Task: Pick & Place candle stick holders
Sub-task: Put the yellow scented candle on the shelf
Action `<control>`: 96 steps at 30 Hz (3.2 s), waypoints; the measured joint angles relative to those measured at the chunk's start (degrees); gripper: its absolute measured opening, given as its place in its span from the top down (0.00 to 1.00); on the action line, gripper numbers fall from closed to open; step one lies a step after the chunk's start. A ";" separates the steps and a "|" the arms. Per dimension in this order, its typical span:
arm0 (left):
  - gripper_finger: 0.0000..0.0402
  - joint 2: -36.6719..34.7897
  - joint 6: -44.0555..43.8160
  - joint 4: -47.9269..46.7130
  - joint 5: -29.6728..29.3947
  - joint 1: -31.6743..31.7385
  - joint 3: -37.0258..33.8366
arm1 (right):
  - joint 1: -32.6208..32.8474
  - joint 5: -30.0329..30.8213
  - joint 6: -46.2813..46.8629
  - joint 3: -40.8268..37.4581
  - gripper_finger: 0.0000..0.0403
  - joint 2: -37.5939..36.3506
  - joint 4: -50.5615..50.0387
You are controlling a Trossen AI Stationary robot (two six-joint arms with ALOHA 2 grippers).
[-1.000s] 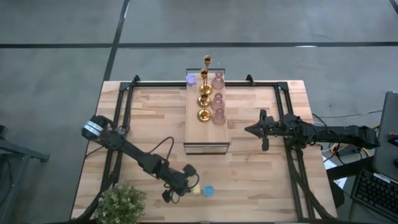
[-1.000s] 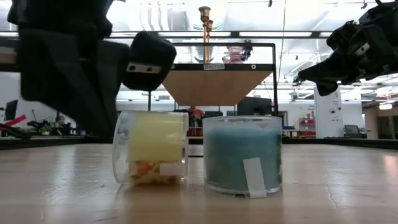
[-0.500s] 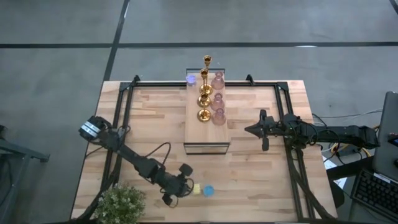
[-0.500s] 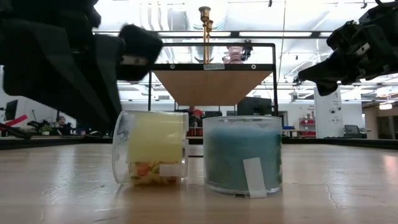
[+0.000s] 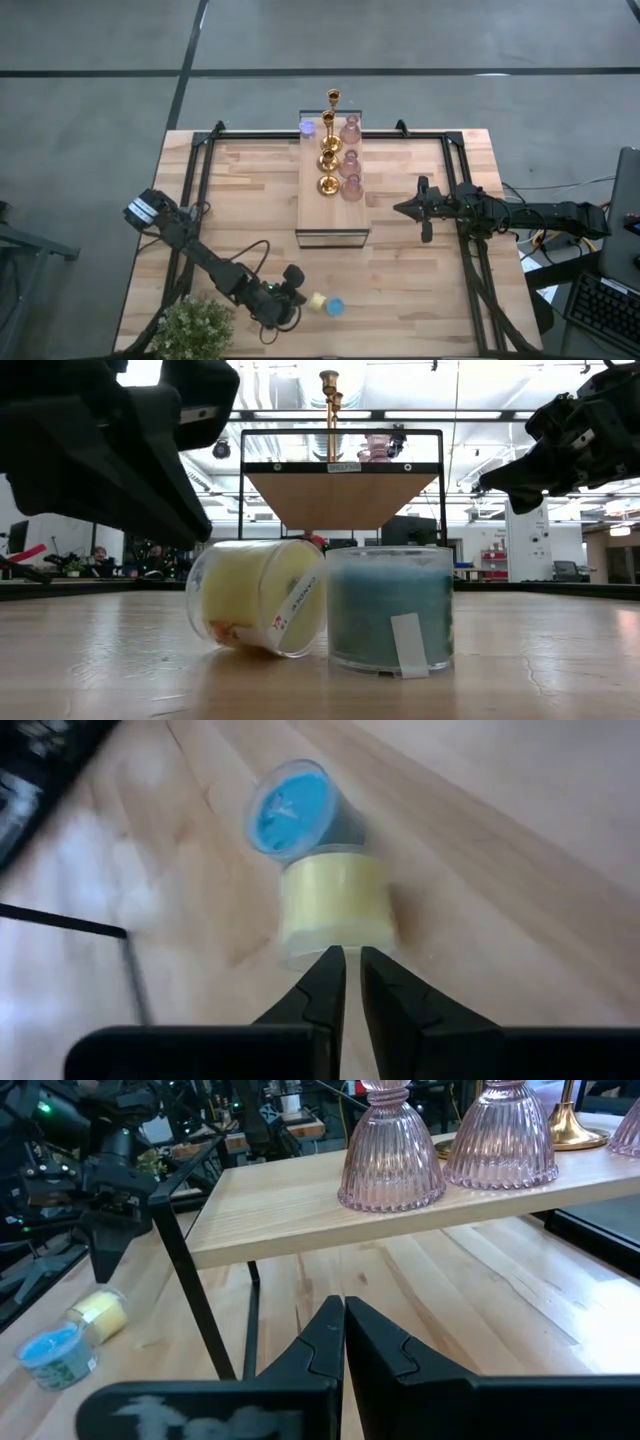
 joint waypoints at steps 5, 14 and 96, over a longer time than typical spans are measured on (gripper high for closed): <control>0.90 -0.57 -14.62 0.04 1.83 0.65 0.24 | 0.00 0.00 0.00 0.00 0.98 0.00 0.00; 0.84 -3.68 -31.92 0.22 8.60 1.94 -0.23 | -0.04 0.00 0.00 0.00 0.98 0.02 0.00; 0.99 0.44 -41.85 28.26 19.43 5.66 -13.38 | 0.00 0.04 0.00 0.00 0.98 0.01 0.01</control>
